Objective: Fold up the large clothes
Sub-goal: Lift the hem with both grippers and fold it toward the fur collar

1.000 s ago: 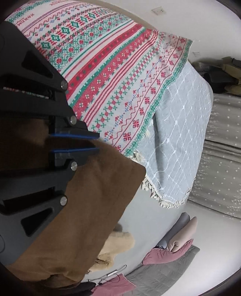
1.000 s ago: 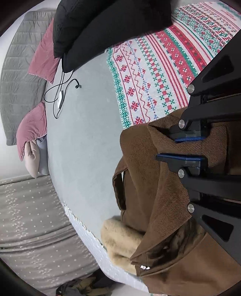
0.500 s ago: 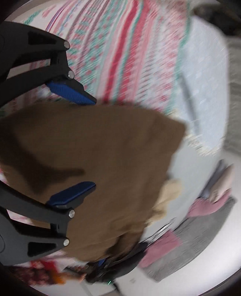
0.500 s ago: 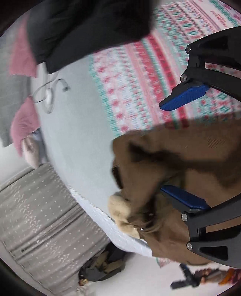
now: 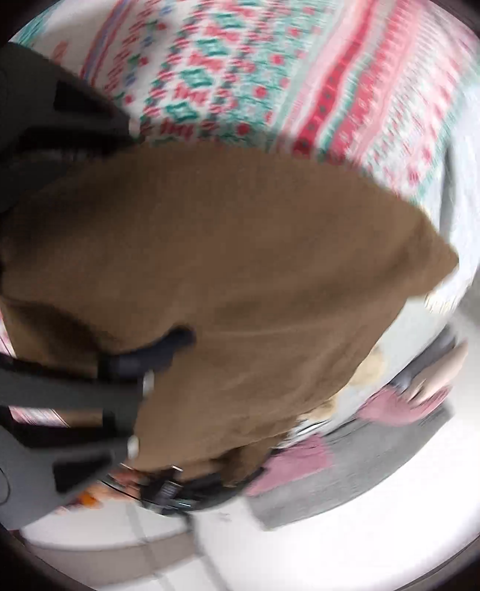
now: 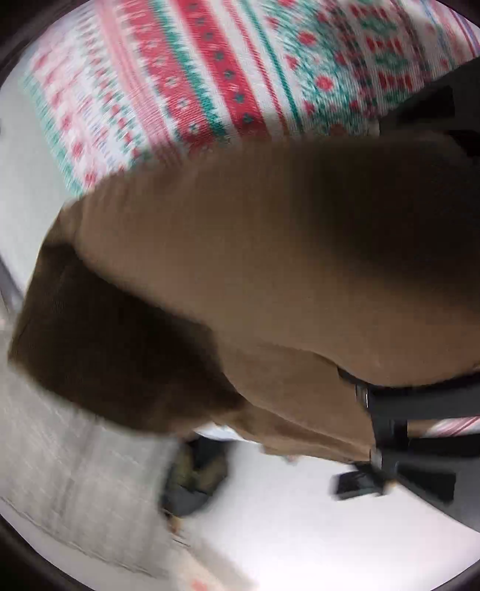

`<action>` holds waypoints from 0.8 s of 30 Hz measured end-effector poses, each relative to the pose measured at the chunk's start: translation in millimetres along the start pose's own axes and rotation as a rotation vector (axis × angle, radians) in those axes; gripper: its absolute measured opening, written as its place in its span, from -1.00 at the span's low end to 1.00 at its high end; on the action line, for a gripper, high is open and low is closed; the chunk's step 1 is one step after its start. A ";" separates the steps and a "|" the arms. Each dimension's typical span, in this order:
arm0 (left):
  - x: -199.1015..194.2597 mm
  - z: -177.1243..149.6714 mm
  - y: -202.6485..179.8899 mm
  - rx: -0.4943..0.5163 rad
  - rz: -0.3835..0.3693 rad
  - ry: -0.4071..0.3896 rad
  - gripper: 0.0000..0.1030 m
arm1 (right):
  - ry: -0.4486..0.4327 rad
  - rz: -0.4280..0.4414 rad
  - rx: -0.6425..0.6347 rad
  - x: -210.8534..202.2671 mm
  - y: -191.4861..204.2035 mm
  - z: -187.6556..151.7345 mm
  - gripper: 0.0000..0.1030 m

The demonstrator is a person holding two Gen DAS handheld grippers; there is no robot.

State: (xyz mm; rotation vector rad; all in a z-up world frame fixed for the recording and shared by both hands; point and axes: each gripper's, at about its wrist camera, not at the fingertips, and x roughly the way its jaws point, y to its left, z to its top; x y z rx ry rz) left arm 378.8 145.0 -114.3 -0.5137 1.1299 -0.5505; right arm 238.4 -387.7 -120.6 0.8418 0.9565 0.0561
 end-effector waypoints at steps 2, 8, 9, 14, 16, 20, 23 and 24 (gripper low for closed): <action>-12.1 -2.6 -16.4 -0.014 0.039 -0.046 -0.55 | -0.041 -0.039 -0.004 -6.3 12.7 -5.0 -0.40; -99.1 -6.3 -104.4 0.114 -0.009 -0.195 -0.70 | -0.173 0.013 -0.088 -86.6 89.6 -12.8 -0.57; -117.4 -11.1 -119.7 0.153 -0.008 -0.211 -0.70 | -0.182 0.012 -0.108 -96.0 100.2 -15.3 -0.58; -202.4 -56.6 -145.8 0.250 -0.020 -0.207 -0.70 | -0.207 0.029 -0.194 -170.0 138.8 -47.1 -0.58; -222.0 -82.9 -134.5 0.262 -0.025 -0.194 -0.69 | -0.193 0.035 -0.205 -189.8 133.0 -62.2 -0.58; -218.6 -142.6 -92.8 0.217 -0.025 -0.107 -0.66 | -0.103 0.036 -0.151 -202.0 96.6 -114.4 -0.56; -184.9 -174.8 -57.8 0.176 0.029 -0.014 -0.63 | -0.028 -0.044 -0.142 -181.6 67.9 -153.5 -0.53; -172.7 -185.1 -40.5 0.140 0.043 0.010 -0.62 | -0.002 -0.082 -0.138 -171.4 57.0 -164.4 -0.50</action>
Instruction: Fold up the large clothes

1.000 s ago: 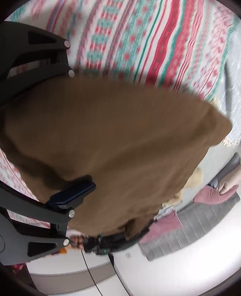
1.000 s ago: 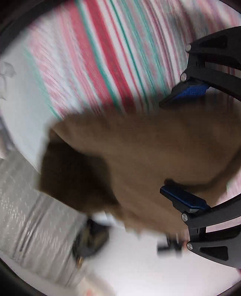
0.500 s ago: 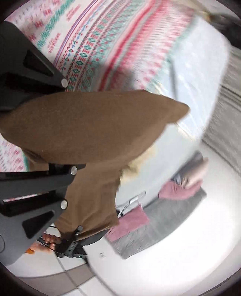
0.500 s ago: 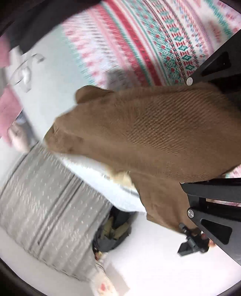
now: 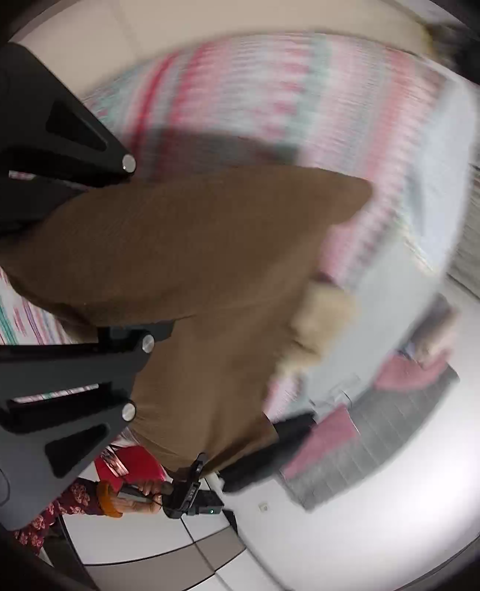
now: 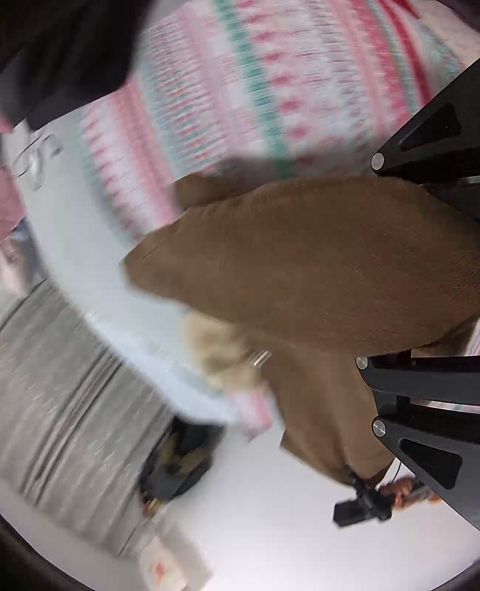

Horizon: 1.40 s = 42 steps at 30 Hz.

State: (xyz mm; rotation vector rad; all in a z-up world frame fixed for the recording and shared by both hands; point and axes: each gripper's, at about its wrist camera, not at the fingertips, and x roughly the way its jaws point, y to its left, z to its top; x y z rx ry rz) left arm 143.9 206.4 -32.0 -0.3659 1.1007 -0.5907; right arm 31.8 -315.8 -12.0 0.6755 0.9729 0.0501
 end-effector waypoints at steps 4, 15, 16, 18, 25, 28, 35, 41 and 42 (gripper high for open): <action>24.7 -25.1 47.1 -0.099 0.034 0.016 -0.23 | 0.029 -0.041 0.094 29.4 -57.3 -34.7 -0.28; -11.9 29.5 17.3 0.090 0.236 -0.089 0.26 | -0.102 -0.289 -0.020 -30.6 -35.9 -0.3 0.39; -5.8 38.8 15.0 0.085 0.231 -0.099 0.26 | -0.105 -0.280 -0.034 -26.0 -29.3 7.5 0.39; 10.8 56.2 14.8 0.080 0.234 -0.113 0.26 | -0.098 -0.275 -0.070 -7.6 -16.3 20.4 0.39; 51.7 98.0 40.8 -0.129 0.318 -0.179 -0.91 | -0.191 -0.374 -0.035 61.9 -3.3 58.3 -0.09; 23.7 96.8 29.6 -0.132 0.281 -0.340 -0.94 | -0.288 -0.275 -0.021 52.8 5.5 59.6 -0.78; -28.0 130.6 -16.4 0.064 0.327 -0.577 -1.00 | -0.500 -0.293 -0.163 17.3 51.2 78.8 -0.82; 17.0 144.6 14.9 0.051 0.287 -0.225 0.32 | -0.338 -0.337 -0.153 51.4 43.5 89.4 -0.73; 24.2 141.7 19.2 0.056 0.300 -0.202 0.45 | -0.314 -0.345 -0.148 55.4 37.5 86.3 -0.69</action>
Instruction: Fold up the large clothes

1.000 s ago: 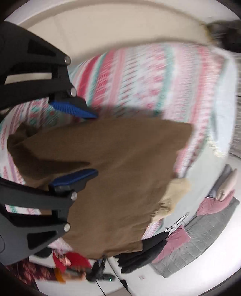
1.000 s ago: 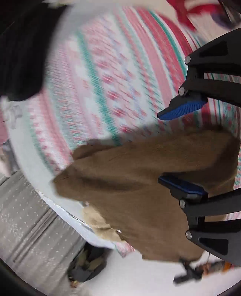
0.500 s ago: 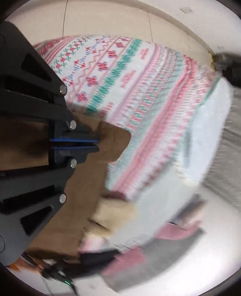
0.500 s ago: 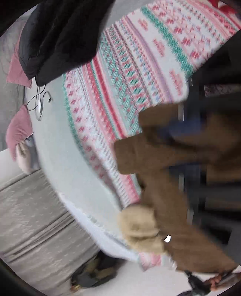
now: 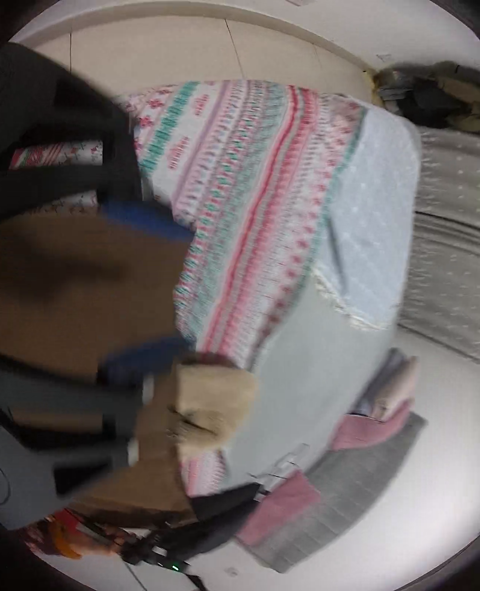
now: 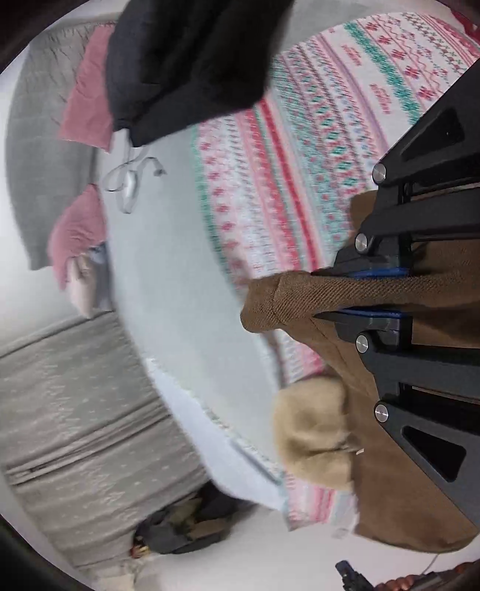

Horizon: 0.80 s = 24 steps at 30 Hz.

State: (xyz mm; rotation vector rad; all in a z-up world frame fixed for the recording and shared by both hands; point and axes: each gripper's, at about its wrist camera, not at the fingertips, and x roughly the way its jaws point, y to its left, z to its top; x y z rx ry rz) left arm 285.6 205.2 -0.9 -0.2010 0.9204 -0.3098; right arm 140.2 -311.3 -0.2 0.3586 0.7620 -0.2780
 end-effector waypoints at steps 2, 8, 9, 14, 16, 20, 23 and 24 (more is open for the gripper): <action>22.0 -12.9 5.1 0.010 0.046 0.065 0.45 | 0.012 0.005 0.018 3.4 -11.0 -9.1 -0.65; 52.7 -38.4 15.6 -0.088 0.032 0.135 -0.57 | 0.153 0.095 0.138 28.8 -40.0 -26.4 -0.42; 45.3 -38.7 9.8 -0.069 0.014 0.110 -0.83 | 0.160 0.106 0.136 30.8 -39.6 -29.0 -0.42; -11.4 -25.2 -33.8 0.042 0.039 -0.130 -0.84 | 0.032 0.096 0.044 8.5 -17.2 -26.2 -0.83; -32.8 -9.4 -50.2 0.068 0.019 -0.208 -0.84 | -0.054 0.091 0.018 -9.5 -6.4 -11.7 -0.84; -42.0 35.5 -69.5 0.093 0.050 -0.316 -0.84 | -0.168 0.039 -0.002 -25.0 8.8 29.5 -0.84; -9.0 65.4 -58.1 0.061 0.100 -0.307 -0.83 | -0.191 0.014 0.032 -11.8 2.6 54.1 -0.84; 5.9 68.9 -52.4 0.047 0.104 -0.291 -0.83 | -0.175 0.017 0.056 1.5 -2.8 60.2 -0.84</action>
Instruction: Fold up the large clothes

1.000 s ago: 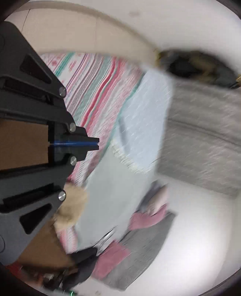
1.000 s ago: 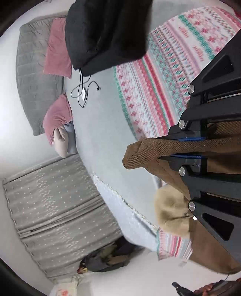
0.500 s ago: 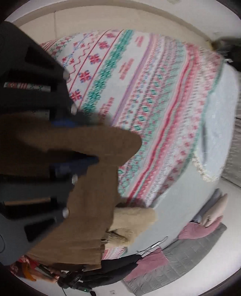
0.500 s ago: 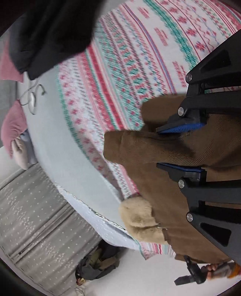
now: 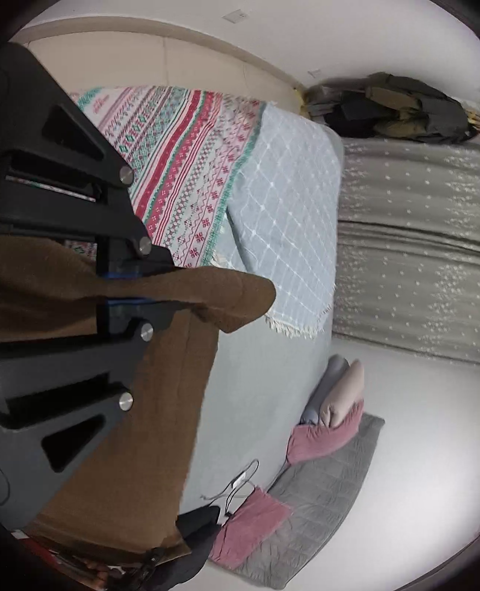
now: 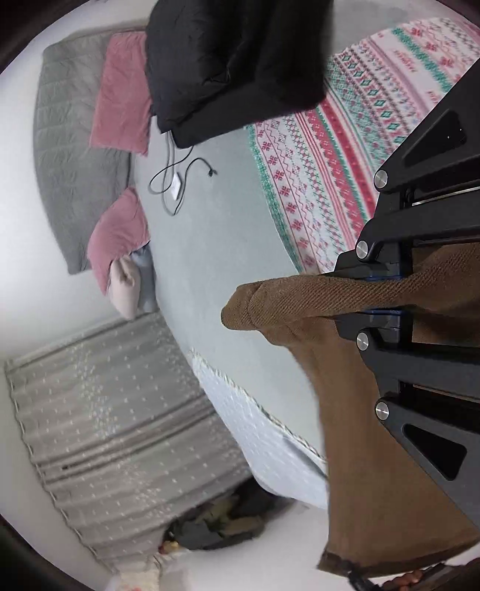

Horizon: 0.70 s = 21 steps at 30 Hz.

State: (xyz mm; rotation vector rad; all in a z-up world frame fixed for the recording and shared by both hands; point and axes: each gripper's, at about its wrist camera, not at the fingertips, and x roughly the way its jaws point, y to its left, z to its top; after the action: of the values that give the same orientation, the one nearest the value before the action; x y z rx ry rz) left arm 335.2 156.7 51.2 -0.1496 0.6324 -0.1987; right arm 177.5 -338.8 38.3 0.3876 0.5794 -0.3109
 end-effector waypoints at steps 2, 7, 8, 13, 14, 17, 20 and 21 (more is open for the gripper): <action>36.6 -9.5 3.6 0.000 0.032 0.048 -0.82 | 0.040 0.002 0.022 25.1 -4.2 -0.7 -0.84; 111.6 -65.2 -0.3 0.118 0.169 0.168 -0.79 | 0.195 -0.139 -0.066 101.2 -13.4 -33.2 -0.76; 119.8 -71.2 4.4 0.104 0.166 0.203 -0.74 | 0.232 -0.150 -0.056 111.2 -19.0 -41.2 -0.70; 101.2 -58.9 0.0 0.153 0.249 0.180 -0.17 | 0.228 -0.206 0.013 101.2 -42.6 -49.2 -0.33; 91.0 -57.0 -7.8 0.181 0.268 0.158 0.14 | 0.215 -0.228 0.007 93.5 -40.2 -46.0 -0.15; 62.9 -56.9 -36.6 0.250 0.231 0.103 0.46 | 0.165 -0.253 -0.041 69.7 -15.3 -40.3 0.10; 45.7 -63.6 -78.3 0.302 0.129 0.086 0.58 | 0.123 -0.179 -0.133 57.2 42.9 -47.8 0.38; 43.9 -67.6 -92.1 0.309 0.090 0.085 0.59 | 0.123 -0.147 -0.168 58.2 62.9 -52.9 0.46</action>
State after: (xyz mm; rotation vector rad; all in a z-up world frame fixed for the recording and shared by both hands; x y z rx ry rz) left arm 316.7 52.0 -9.4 0.1860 0.6837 -0.2142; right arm 223.4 -270.3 -19.6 0.2032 0.7508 -0.3787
